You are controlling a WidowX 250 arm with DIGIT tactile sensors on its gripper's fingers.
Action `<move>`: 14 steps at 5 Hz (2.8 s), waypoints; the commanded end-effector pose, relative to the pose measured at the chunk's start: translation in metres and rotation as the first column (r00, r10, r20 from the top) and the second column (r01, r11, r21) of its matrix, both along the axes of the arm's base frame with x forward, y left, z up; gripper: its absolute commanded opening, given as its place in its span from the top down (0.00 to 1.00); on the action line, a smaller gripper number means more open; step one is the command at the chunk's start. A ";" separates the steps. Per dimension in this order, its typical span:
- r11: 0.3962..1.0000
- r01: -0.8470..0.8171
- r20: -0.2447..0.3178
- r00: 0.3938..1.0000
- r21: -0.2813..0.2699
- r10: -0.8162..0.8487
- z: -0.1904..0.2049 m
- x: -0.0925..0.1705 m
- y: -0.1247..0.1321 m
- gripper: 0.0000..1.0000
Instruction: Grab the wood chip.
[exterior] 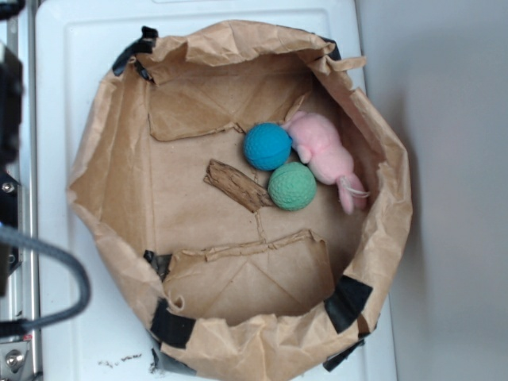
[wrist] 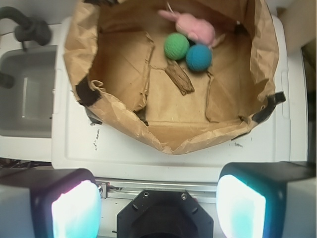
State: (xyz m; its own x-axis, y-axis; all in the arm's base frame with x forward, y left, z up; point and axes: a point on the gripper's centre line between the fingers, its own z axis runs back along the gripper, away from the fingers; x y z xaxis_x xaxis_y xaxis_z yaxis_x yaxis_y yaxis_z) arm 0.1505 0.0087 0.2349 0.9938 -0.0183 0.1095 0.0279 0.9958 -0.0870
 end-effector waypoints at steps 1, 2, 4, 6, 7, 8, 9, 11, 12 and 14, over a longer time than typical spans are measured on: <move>0.996 0.087 0.050 0.995 -0.016 -0.086 0.008 0.017 0.013 0.00; 0.996 0.087 0.050 0.995 -0.016 -0.086 0.008 0.017 0.013 0.00; 0.996 0.087 0.050 0.995 -0.016 -0.086 0.008 0.017 0.013 0.00; 0.994 0.081 -0.036 0.996 0.069 -0.079 -0.075 0.094 0.027 0.00; 0.993 0.092 -0.031 0.995 0.077 -0.090 -0.097 0.135 0.053 0.00; 0.994 0.089 -0.022 0.996 0.060 -0.088 -0.103 0.155 0.071 0.00; 0.994 0.096 -0.018 0.995 0.053 -0.095 -0.112 0.166 0.084 0.00; 0.993 0.092 -0.003 0.996 0.080 -0.092 -0.118 0.155 0.080 0.00; 0.993 0.092 0.030 0.995 0.072 -0.095 -0.106 0.125 0.062 0.00; 0.991 0.114 0.015 0.993 0.069 -0.115 -0.117 0.101 0.037 0.00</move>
State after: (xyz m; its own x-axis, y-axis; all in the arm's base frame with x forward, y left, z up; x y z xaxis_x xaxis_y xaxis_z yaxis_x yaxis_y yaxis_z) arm 0.2459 0.0459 0.1038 0.9876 -0.1369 0.0775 0.1401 0.9894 -0.0373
